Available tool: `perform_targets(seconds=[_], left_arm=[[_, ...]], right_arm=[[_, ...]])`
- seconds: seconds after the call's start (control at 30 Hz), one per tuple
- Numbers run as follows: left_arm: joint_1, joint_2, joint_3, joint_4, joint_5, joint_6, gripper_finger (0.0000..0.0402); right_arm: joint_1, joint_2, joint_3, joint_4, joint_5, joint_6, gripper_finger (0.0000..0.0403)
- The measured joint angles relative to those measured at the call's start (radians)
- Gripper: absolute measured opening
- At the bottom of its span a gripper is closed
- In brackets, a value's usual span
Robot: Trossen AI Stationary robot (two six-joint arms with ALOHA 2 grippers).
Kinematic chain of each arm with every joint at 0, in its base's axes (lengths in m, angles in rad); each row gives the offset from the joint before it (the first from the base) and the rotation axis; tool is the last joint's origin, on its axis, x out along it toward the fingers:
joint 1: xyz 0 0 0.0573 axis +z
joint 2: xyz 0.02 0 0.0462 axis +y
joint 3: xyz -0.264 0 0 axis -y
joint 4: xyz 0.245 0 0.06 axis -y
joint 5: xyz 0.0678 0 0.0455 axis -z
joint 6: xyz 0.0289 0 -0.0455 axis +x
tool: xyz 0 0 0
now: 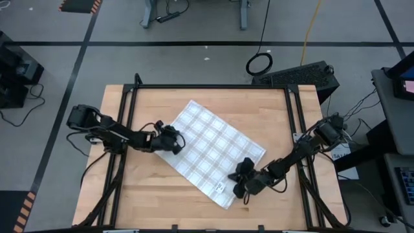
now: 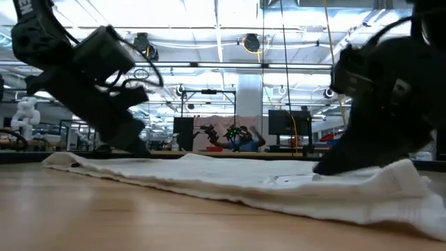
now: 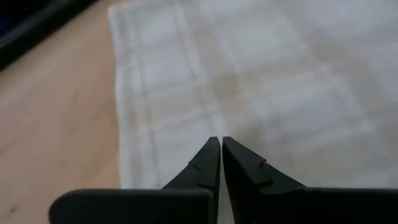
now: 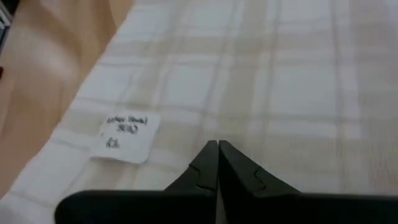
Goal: Roll towel
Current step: Fold the brown checkered towel
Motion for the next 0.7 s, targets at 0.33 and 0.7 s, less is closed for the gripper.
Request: perform_targets(seconds=[0.33, 0.7], left_arm=[[-0.145, -0.019, 0.008, 0.295, 0.17, 0.004, 0.0024], [-0.427, 0.095, 0.008, 0.215, 0.14, -0.232, 0.0024]], right_arm=[[-0.01, -0.113, 0.112, -0.192, 0.007, -0.189, 0.0004], [-0.002, -0.09, 0.123, -0.519, 0.004, 0.02, 0.0004]])
